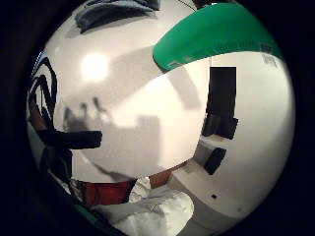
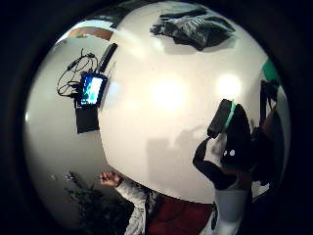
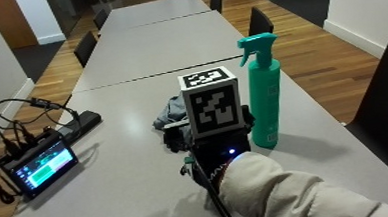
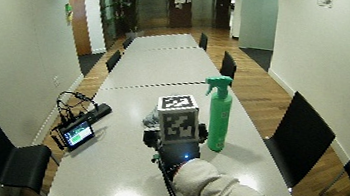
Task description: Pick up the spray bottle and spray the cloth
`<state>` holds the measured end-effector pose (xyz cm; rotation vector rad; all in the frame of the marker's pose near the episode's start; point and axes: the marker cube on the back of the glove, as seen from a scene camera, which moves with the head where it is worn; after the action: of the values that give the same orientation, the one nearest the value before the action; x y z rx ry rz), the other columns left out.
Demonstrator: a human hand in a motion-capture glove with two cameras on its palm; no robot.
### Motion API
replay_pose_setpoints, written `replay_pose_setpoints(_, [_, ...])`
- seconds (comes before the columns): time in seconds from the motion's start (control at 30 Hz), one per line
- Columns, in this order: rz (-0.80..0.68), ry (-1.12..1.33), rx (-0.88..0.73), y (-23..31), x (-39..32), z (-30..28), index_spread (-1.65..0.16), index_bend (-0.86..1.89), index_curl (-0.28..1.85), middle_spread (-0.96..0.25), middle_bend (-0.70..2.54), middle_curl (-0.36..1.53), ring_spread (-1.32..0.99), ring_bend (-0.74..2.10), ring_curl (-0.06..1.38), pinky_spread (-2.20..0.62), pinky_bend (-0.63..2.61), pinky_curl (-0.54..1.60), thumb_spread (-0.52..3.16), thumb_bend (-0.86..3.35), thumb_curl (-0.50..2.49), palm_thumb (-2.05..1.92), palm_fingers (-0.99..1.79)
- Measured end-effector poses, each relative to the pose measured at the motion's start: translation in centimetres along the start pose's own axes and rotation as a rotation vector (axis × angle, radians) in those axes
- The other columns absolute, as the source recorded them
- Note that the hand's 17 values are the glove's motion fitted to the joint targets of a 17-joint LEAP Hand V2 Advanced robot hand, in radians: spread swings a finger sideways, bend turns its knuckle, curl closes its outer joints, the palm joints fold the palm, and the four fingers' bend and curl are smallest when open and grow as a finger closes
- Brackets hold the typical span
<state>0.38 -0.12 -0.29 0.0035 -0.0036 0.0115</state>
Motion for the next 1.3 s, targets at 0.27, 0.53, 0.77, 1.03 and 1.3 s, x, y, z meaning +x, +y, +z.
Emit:
replay_pose_setpoints(0.27, [0.032, 0.002, 0.027, -0.3, 0.8, -1.1, -0.14, 0.4, 0.25, -0.06, 0.69, 0.25, -0.11, 0.78, 0.29, -0.16, 0.77, 0.27, 0.69, 0.48, 0.22, 0.67, 1.52])
replay_pose_setpoints(0.53, [-0.002, -0.013, 0.024, 0.4, 0.1, -1.2, -0.16, 0.45, 0.34, -0.08, 0.77, 0.34, -0.12, 0.85, 0.38, -0.19, 0.84, 0.36, 0.91, 0.47, 0.29, 0.68, 1.43])
replay_pose_setpoints(0.77, [-0.227, -0.288, 0.149, 6.1, 1.7, -1.5, -0.18, 0.33, 0.36, -0.09, 0.78, 0.39, -0.13, 0.88, 0.43, -0.21, 0.91, 0.42, 0.97, 0.36, 0.32, 0.62, 1.25])
replay_pose_setpoints(1.03, [-0.251, -1.086, 0.484, 10.0, 9.9, -3.8, -0.2, 0.19, 0.38, -0.09, 0.65, 0.4, -0.13, 0.81, 0.45, -0.2, 0.77, 0.44, 0.91, 0.32, 0.38, 0.77, 0.84])
replay_pose_setpoints(1.3, [-0.239, -1.297, 0.471, 1.2, 14.1, -0.9, -0.3, 0.19, 0.41, -0.06, 0.7, 0.43, -0.09, 0.55, 0.41, 0.03, 0.18, 0.31, 0.85, 0.26, 0.42, 0.86, 0.03])
